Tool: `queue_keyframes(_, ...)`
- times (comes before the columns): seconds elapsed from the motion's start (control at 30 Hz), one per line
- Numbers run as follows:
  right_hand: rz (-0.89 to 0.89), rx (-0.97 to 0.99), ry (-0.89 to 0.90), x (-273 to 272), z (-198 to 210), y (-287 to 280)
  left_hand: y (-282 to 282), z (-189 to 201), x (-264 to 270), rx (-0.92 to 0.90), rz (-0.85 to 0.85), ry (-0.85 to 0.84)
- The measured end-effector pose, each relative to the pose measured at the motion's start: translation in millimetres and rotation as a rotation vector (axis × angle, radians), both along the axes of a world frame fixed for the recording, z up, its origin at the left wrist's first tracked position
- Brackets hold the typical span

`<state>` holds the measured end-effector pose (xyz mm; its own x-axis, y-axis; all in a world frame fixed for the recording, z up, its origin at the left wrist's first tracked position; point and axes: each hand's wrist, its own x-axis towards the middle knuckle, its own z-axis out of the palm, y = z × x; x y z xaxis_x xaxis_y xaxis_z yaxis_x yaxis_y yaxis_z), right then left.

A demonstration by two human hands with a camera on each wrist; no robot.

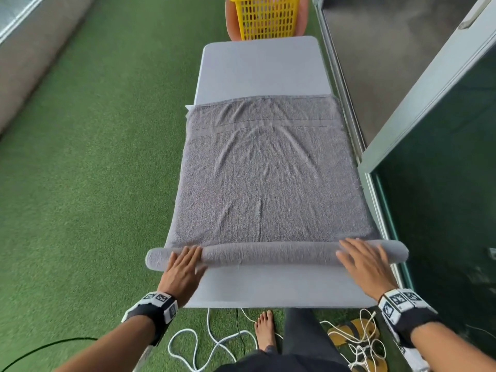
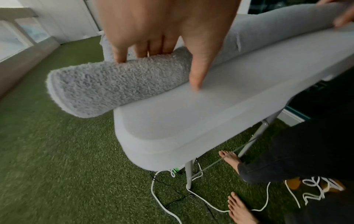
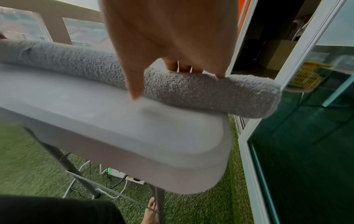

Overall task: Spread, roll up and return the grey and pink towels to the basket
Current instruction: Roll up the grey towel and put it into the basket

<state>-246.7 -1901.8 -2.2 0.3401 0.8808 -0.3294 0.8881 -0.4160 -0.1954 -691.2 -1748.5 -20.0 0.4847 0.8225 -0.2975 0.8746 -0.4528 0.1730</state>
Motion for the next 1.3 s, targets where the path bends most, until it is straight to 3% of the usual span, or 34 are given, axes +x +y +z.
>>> queue_keyframes(0.07,0.053,-0.124,-0.025,0.0,-9.3,-11.2,-3.2,-2.8,2.4,-0.039,-0.046,0.077)
queue_keyframes(0.2,0.085,-0.145,-0.05,-3.2,-4.5,-14.2,-3.3,5.7,15.6,-0.018,-0.005,0.101)
queue_keyframes(0.3,0.094,-0.099,-0.072,6.9,0.8,5.2,12.7,11.5,23.7,0.079,0.018,0.039)
queue_keyframes(0.4,0.009,0.107,-0.081,20.3,7.5,23.4,31.0,12.5,34.0,0.052,0.099,0.007)
queue_keyframes(0.53,0.053,-0.131,-0.024,27.9,5.2,26.3,34.5,8.1,42.1,-0.036,-0.01,0.074)
queue_keyframes(0.67,0.12,-0.196,-0.105,25.8,8.0,27.1,28.6,7.3,40.5,-0.023,-0.007,0.103)
queue_keyframes(0.77,0.16,-0.265,-0.052,33.1,16.5,41.2,34.1,14.2,40.4,0.037,-0.029,0.103)
queue_keyframes(0.93,0.034,-0.047,-0.021,51.5,19.7,62.0,61.8,13.2,40.9,0.054,0.097,0.016)
queue_keyframes(1.03,0.075,-0.179,0.021,48.5,13.8,55.8,59.3,8.7,42.0,-0.024,0.006,0.118)
queue_keyframes(1.1,0.113,-0.156,-0.028,43.1,3.3,45.4,51.7,8.4,43.9,-0.012,0.003,0.169)
queue_keyframes(1.3,0.063,0.081,-0.021,-4.2,-11.1,34.2,34.9,11.1,21.7,0.044,0.119,0.093)
